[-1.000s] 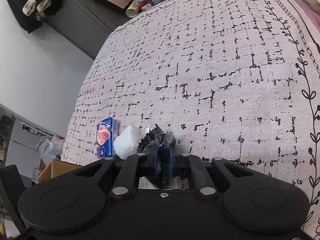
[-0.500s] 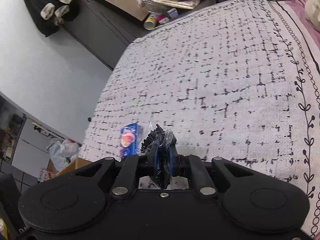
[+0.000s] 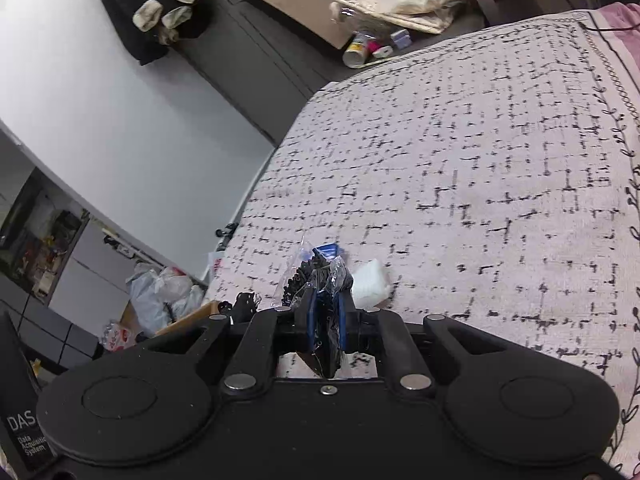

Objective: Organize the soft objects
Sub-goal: 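Lift black plastic bag with right tool while left tool closes on black cat pouch, then carry both black items over the box and open both tools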

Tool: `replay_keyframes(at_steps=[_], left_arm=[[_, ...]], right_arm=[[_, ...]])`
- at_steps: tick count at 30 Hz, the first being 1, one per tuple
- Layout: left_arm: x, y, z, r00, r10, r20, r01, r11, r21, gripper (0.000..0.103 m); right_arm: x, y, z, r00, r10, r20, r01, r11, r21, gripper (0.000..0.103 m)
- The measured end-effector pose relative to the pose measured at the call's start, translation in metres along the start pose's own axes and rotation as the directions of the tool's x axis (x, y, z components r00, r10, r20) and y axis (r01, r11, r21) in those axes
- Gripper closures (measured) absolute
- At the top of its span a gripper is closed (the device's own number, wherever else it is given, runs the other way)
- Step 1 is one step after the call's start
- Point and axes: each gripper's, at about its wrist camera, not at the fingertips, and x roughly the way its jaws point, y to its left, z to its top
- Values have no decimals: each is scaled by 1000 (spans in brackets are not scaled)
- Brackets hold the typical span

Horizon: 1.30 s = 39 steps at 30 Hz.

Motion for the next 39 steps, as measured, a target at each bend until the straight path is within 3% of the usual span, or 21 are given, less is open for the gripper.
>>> replay_keyframes(at_steps=[10, 17, 39], left_arm=[[-22, 34, -1, 999, 31, 13, -31, 998, -47, 70], [-39, 59, 10, 998, 48, 34, -45, 996, -82, 70], [-43, 138, 14, 997, 63, 55, -48, 969, -244, 70]], right_arm=[[-5, 22, -5, 998, 54, 32, -52, 997, -64, 92], [-3, 44, -12, 994, 106, 0, -106, 989, -104, 92], [17, 99, -38, 990, 139, 3, -136, 969, -208, 92]])
